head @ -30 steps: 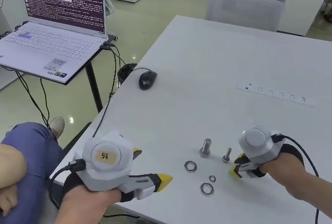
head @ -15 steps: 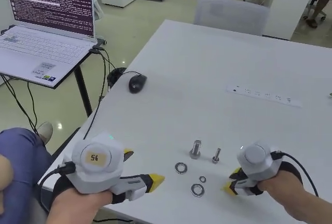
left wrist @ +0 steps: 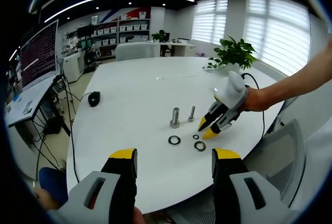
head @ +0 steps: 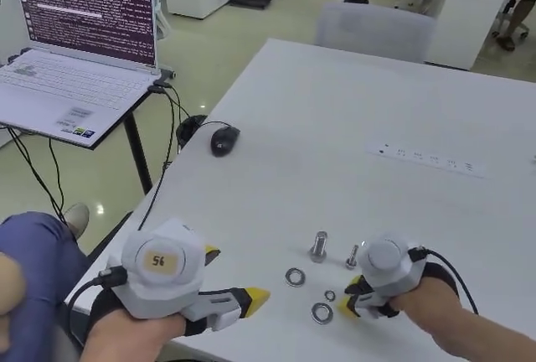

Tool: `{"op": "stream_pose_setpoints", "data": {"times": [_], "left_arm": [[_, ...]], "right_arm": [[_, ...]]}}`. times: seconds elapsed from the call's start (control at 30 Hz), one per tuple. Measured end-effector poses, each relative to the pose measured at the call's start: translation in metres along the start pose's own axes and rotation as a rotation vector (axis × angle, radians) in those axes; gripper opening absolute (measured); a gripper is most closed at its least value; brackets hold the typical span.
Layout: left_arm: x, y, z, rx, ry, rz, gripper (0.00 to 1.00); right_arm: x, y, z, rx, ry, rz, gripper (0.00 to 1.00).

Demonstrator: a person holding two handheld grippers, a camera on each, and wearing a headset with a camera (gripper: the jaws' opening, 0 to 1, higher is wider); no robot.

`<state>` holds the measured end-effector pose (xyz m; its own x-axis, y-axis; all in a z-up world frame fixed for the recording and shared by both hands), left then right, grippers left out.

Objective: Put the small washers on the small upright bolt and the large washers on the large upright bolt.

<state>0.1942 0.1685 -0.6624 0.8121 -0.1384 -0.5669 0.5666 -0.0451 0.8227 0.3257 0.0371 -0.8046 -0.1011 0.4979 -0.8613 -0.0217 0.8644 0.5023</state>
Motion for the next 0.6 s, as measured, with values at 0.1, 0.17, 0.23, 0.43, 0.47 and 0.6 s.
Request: {"op": "stream_pose_setpoints", "data": {"times": [0.1, 0.17, 0.23, 0.43, 0.47, 0.6], "left_arm": [[-0.001, -0.001, 0.001, -0.003, 0.001, 0.001, 0.58], [-0.001, -0.001, 0.001, -0.004, 0.001, 0.000, 0.58], [-0.001, -0.001, 0.001, -0.008, 0.002, 0.002, 0.58], [-0.001, 0.001, -0.001, -0.012, 0.009, 0.007, 0.58], [-0.001, 0.002, -0.001, -0.012, 0.010, 0.008, 0.58], [-0.001, 0.002, -0.003, -0.016, 0.012, 0.011, 0.58]], "right_arm": [[0.004, 0.004, 0.001, -0.047, 0.018, -0.024, 0.19], [0.006, 0.006, 0.000, -0.076, 0.028, -0.046, 0.18], [0.007, 0.009, -0.001, -0.108, 0.030, -0.047, 0.18], [0.011, 0.012, -0.002, -0.149, 0.063, -0.069, 0.16], [0.011, 0.013, -0.002, -0.148, 0.070, -0.075, 0.16], [0.011, 0.012, -0.001, -0.148, 0.087, -0.088, 0.16]]}}
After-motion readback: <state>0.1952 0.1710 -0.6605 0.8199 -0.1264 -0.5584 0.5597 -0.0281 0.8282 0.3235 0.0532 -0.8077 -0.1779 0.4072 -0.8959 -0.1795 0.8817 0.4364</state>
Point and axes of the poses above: the centre of the closed fingertips' face, and the gripper's own axes: x roughly forward along the fingers, z roughly to its right, y roughly out of its top, the point moved 2 cm from there along -x, roughly backward along the fingers, and after that the axes turned 6 degrees about y, right-handed, at the moved point
